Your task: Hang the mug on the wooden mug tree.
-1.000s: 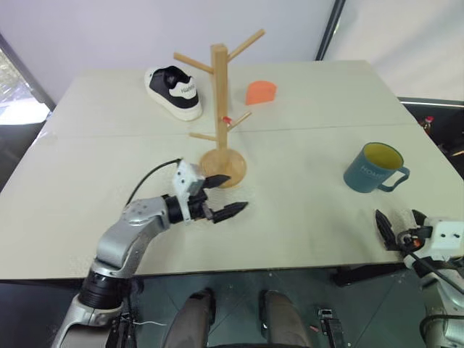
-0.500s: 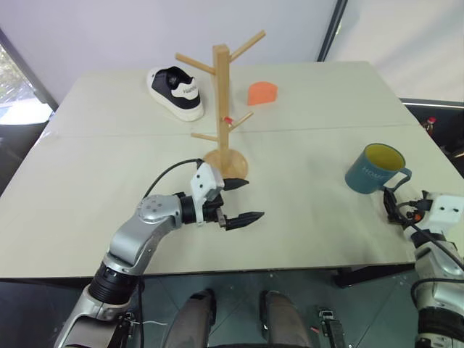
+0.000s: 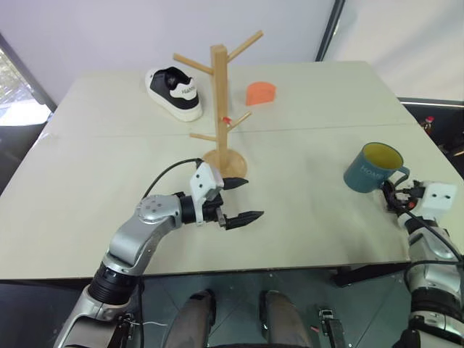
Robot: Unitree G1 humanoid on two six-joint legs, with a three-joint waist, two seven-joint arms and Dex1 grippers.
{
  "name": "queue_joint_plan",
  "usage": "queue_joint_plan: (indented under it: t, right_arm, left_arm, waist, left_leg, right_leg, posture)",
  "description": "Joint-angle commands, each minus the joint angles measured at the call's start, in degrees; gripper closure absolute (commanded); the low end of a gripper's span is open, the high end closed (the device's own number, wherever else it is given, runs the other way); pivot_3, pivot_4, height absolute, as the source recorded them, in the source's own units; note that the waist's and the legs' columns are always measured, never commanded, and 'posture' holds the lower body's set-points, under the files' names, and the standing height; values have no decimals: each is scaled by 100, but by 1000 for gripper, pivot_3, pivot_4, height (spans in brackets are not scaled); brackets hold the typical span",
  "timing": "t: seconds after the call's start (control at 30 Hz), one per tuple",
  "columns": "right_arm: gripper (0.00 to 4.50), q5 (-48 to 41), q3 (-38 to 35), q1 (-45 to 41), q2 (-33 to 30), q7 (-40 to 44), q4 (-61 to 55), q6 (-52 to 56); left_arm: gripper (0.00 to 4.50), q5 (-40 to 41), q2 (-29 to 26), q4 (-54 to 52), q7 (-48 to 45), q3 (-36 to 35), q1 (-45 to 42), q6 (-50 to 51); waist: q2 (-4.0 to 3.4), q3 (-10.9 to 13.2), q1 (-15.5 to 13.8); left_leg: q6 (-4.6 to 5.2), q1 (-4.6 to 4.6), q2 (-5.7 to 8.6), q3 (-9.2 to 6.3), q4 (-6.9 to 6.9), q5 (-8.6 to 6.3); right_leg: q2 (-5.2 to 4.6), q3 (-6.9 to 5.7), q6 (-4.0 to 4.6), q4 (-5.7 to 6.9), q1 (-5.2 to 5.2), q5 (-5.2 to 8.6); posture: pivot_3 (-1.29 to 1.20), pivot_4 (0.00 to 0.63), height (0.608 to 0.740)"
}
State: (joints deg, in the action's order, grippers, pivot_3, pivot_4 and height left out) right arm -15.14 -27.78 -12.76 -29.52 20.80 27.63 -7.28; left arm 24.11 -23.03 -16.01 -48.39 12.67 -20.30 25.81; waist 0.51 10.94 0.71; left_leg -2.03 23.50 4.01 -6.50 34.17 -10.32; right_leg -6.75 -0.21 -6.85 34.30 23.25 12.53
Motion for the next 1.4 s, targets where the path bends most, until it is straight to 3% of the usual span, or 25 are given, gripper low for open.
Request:
queue_joint_plan:
  t: [0.03, 0.07, 0.37, 0.5, 0.63, 0.77, 0.87, 1.0, 1.13, 1.4]
  right_arm:
    - [3668, -86, 30, 9, -76, 154, -156, -129]
    - [4401, -103, 47, 39, -56, 189, -220, -118]
    - [4401, 42, 347, 213, -156, 336, -780, -17]
    - [4401, 170, 1123, 111, -666, 1094, -2340, 453]
    - [4401, 59, 2120, -767, -1199, 1628, -4170, 1918]
    - [4401, 312, 2918, -1819, -1148, 1493, -5033, 3106]
    - [4401, 476, 3472, -2346, -1080, 1572, -5270, 3736]
    - [4401, 700, 3901, -3071, -824, 1462, -5178, 4486]
    - [4401, 765, 4019, -3269, -771, 1529, -5243, 4777]
    - [4401, 822, 4223, -3580, -641, 1527, -5492, 5386]
  left_arm:
    - [0, -107, -42, -118, 45, -98, -35, -177]
    - [0, -138, -52, -93, 62, -108, -28, -198]
    - [0, -110, -82, -45, 87, -300, 29, -282]
    - [0, 100, -165, 221, 234, -987, 157, -409]
    - [0, 529, -379, 525, 140, -1946, 402, -549]
    - [0, 507, -668, 816, 7, -2399, 502, -842]
    - [0, 574, -736, 886, 8, -2653, 476, -999]
    - [0, 1067, -760, 523, -3, -3095, 454, -950]
    - [0, 1339, -892, 189, -41, -3186, 566, -798]
    - [0, 1642, -1218, -88, -225, -3159, 593, -604]
  waist:
    - [0, 0, -1]
    - [0, 0, -1]
    - [-1, 0, 19]
    - [-24, 9, 54]
    - [-28, 10, 109]
    - [-12, 7, -25]
    - [-7, 6, -116]
    - [-2, 6, -145]
    - [0, 6, -138]
    - [0, 7, -35]
  left_leg:
    - [0, 0, 0, 0, 0, 0]
    - [0, 0, 1, 0, 0, 0]
    - [0, -1, 0, -1, 0, 0]
    - [0, -2, -1, 0, 0, 0]
    - [0, -3, -25, -1, -1, 0]
    - [-3, -1, -49, -7, -2, -2]
    - [-5, 23, -46, -11, -6, -3]
    - [-4, 116, -10, -9, 6, 2]
    - [-4, 121, 9, -9, 5, 2]
    - [-10, 99, 2, -5, 5, 7]
  right_leg:
    - [0, 0, 0, 0, 0, 0]
    - [0, 0, 0, 0, 0, 0]
    - [0, 1, -2, 0, -1, 1]
    - [1, 2, -5, 5, 5, 3]
    - [8, 6, -7, 25, 18, 4]
    - [30, -3, -2, 18, 19, 5]
    - [25, -10, 11, -10, 27, -3]
    - [-5, 2, 18, -2, 118, -16]
    - [-6, 0, -14, -4, 121, -33]
    - [6, 0, 7, 19, 116, -26]
  posture:
    - [0, 150, 740]
    - [0, 150, 740]
    - [0, 150, 740]
    - [0, 150, 740]
    - [0, 150, 740]
    - [0, 150, 740]
    - [0, 150, 740]
    - [0, 150, 740]
    - [0, 150, 740]
    - [0, 150, 740]
